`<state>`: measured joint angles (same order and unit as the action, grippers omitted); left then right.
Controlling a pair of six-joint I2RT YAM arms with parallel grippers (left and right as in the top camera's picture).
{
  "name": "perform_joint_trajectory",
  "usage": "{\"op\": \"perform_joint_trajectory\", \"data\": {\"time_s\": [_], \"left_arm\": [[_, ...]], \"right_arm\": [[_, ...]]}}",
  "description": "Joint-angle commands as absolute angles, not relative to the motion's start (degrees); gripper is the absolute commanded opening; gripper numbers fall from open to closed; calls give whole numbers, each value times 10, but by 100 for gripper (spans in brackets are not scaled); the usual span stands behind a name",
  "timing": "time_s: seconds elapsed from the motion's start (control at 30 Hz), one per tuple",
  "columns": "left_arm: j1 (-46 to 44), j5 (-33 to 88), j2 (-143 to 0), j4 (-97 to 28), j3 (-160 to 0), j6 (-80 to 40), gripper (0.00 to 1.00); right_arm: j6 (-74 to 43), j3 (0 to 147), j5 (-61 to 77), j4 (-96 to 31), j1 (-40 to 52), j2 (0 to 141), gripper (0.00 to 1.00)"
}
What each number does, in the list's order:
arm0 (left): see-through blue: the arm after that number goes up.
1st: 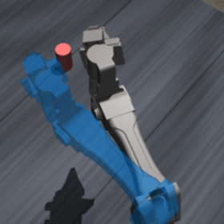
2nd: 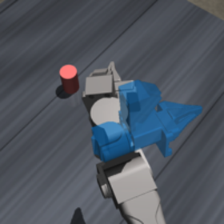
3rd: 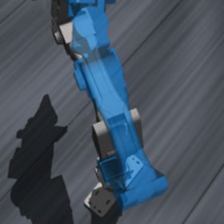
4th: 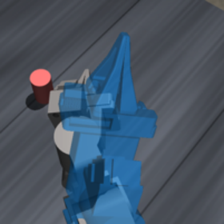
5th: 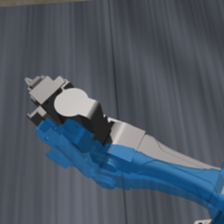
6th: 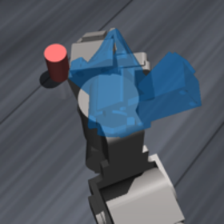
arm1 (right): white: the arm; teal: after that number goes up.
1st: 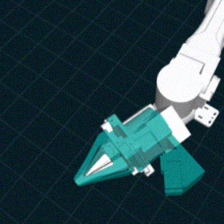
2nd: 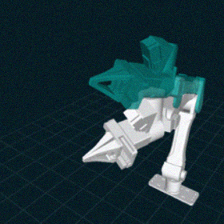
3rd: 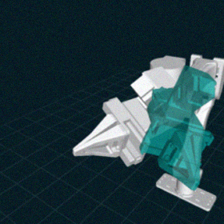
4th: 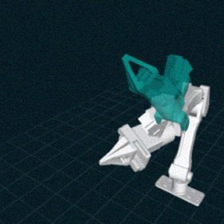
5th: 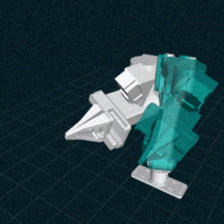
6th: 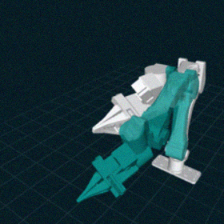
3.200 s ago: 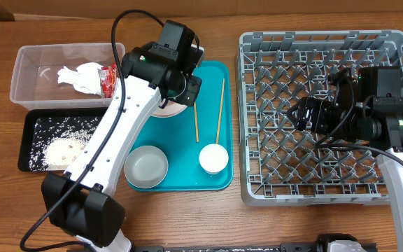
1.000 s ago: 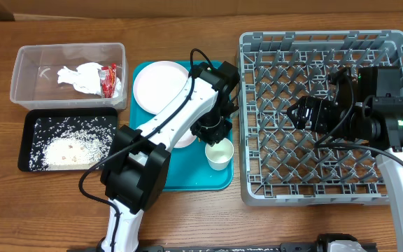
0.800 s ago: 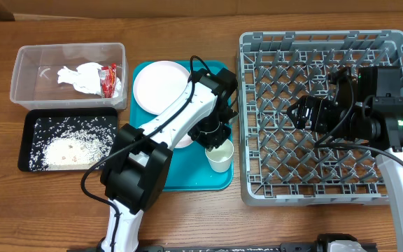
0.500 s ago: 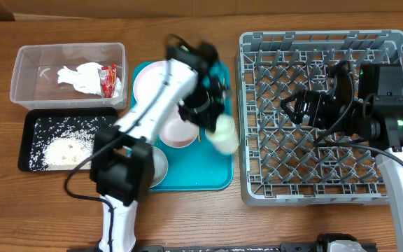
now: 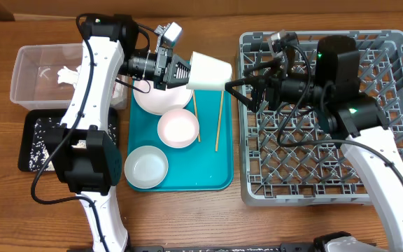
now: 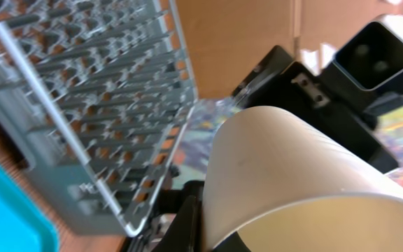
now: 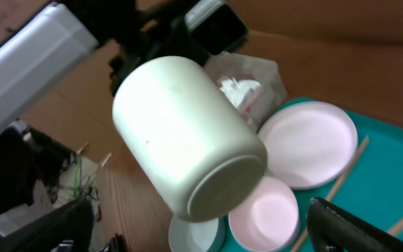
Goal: Sort waste into correct bins and load items into the dishwasher
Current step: 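Grasp the white cup with the left gripper and lift it, then hand the white cup from the left gripper to the right gripper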
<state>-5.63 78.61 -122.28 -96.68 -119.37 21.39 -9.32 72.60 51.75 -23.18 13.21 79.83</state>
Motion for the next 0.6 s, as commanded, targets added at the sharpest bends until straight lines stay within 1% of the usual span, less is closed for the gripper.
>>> {"op": "perform_joint_trajectory", "data": {"time_s": [0.0,0.13,0.2,0.3,0.57], "left_arm": [[-62,852,-1217,-969,-1205,209,4],[-66,850,-1217,-969,-1205,206,4],[-70,849,-1217,-969,-1205,206,4],[-76,849,-1217,-969,-1205,206,4],[-91,851,-1217,-968,-1205,192,4]], "right_arm": [[-108,728,576,-194,134,826,96],[-124,728,637,-117,135,861,91],[-125,728,642,-91,135,864,87],[-138,728,642,-64,135,864,85],[-137,728,664,-66,135,868,84]]}}
